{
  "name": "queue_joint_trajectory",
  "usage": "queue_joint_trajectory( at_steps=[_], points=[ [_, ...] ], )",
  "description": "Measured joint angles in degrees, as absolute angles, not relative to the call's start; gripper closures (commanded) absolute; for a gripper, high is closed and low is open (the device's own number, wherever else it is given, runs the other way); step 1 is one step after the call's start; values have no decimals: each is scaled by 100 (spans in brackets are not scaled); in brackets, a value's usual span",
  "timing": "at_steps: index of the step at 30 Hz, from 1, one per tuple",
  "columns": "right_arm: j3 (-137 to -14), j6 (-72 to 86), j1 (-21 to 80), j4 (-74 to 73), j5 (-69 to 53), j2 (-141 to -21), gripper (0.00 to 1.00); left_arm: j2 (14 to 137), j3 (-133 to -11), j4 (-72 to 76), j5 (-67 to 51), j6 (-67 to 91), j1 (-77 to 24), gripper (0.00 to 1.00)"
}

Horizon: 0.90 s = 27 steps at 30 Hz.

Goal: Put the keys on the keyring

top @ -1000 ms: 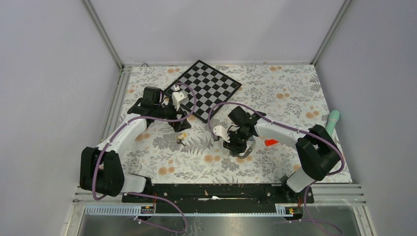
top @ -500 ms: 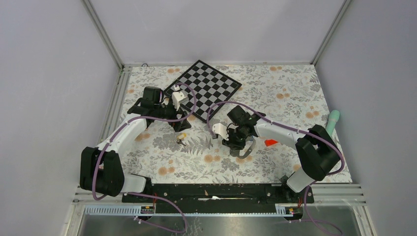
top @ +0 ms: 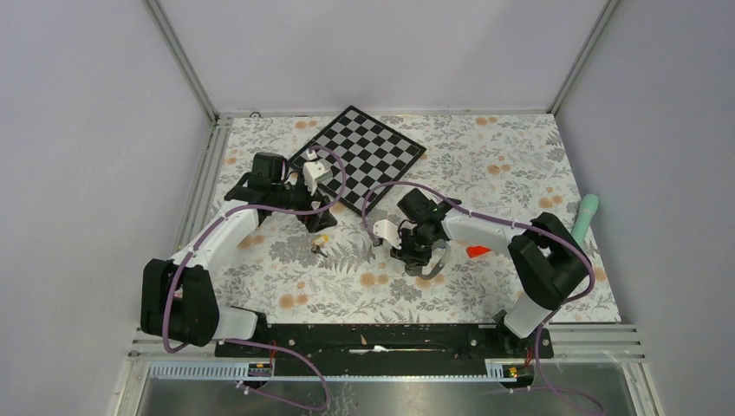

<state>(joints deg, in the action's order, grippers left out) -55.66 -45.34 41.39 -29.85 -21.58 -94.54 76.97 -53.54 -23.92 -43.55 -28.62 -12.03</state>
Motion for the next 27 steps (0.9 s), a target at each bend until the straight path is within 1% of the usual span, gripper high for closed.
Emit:
queue_joint_trajectory(
  at_steps=[4,11,17,22,27],
  points=[
    [-5564,-4521,4139,-2919,-2143,-9581,73,7697,-5354,-2394,-4355,-2862,-1203,8],
    [-5566,-4456,4139,-2749,-1984,-9590,90,7699,-5354,-2392,-4355,-2862,-1203,8],
    [-5566,-4425,4141,-2626,-1815,-9581,99,7697,-5354,-2392,-4355,-2862,-1203,8],
    [-5566,-4438,4136,-2705,-1846,-9450,100,7697,-5354,-2392,-4355,-2862,-1203,8],
    [-5476,-4611,4112,-3109,-2213,-9045,100,7697,-5354,-2394,-4355,-2864,-1203,8]
  ],
)
